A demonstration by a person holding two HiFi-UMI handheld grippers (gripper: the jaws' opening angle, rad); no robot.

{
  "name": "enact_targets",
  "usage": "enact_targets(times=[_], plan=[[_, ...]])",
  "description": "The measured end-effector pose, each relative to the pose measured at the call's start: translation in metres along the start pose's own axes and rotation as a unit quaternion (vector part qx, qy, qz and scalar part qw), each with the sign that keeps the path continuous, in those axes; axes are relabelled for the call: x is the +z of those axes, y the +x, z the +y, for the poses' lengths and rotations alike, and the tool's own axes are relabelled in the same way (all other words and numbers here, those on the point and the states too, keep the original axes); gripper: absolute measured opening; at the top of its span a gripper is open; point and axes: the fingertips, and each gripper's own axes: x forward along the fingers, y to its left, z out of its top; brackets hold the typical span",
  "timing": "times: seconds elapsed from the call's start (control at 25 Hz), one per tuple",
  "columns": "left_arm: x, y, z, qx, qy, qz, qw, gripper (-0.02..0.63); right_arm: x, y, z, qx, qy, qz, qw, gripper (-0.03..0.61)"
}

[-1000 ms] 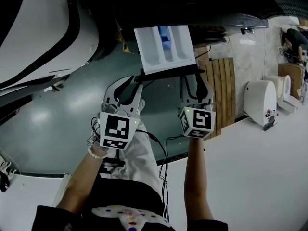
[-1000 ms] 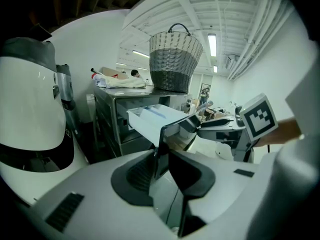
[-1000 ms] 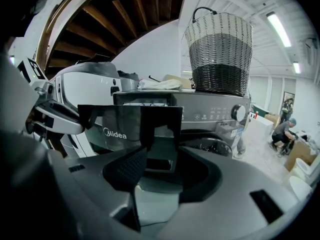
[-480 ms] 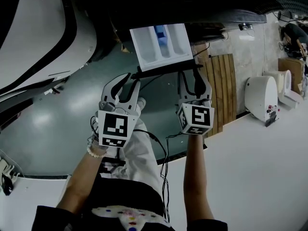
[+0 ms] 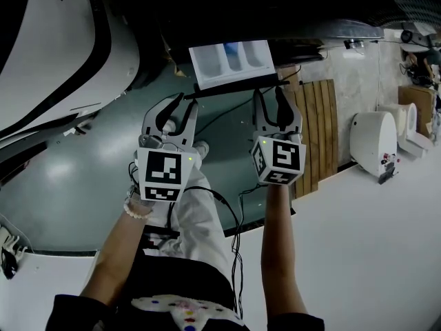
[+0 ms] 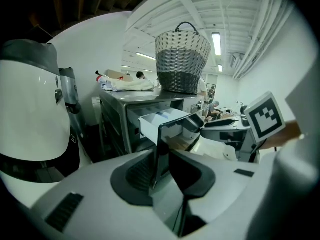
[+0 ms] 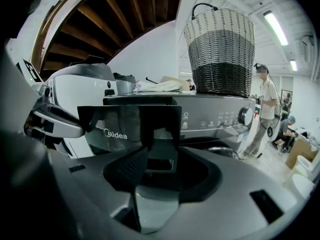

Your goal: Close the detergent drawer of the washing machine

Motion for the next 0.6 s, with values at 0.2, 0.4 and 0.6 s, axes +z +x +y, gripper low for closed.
enact_targets(times=[0.2,0.4,0.6], plan=[[0.006,0.007,0.010,0.009,0.003,-0.003,1.0000,0.103,0.007,0.012,0.001,0.000,-0.007,0.000,1.000,0.186],[0.012,0.013,0.020,0.025,0.012,-0.007,0.9996,0.112,0.014,0.022,0.002,-0.001,-0.011,-0.001,1.000,0.186],[0.017,0.019,0.028,0.034,0.011,-0.010,0.9993,0.114,0.020,0.032,0.003,0.000,-0.015,0.000,1.000,0.187]])
